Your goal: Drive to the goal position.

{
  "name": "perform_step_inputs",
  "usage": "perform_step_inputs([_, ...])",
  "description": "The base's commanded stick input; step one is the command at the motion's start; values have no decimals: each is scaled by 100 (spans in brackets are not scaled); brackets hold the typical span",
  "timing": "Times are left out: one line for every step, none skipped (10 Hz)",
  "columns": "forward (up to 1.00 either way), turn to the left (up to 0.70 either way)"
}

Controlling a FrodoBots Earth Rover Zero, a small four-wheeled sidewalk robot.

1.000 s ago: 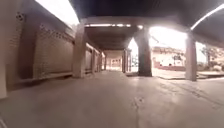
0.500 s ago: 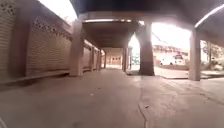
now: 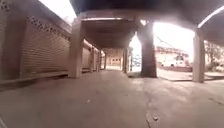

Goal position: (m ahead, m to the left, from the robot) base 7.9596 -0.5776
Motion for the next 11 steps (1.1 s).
perform_step_inputs([70, 0])
perform_step_inputs([70, 0])
perform_step_inputs([70, 0])
perform_step_inputs([70, 0])
perform_step_inputs([70, 0])
perform_step_inputs([70, 0])
perform_step_inputs([70, 0])
perform_step_inputs([70, 0])
perform_step_inputs([70, 0])
perform_step_inputs([70, 0])
perform_step_inputs([70, 0])
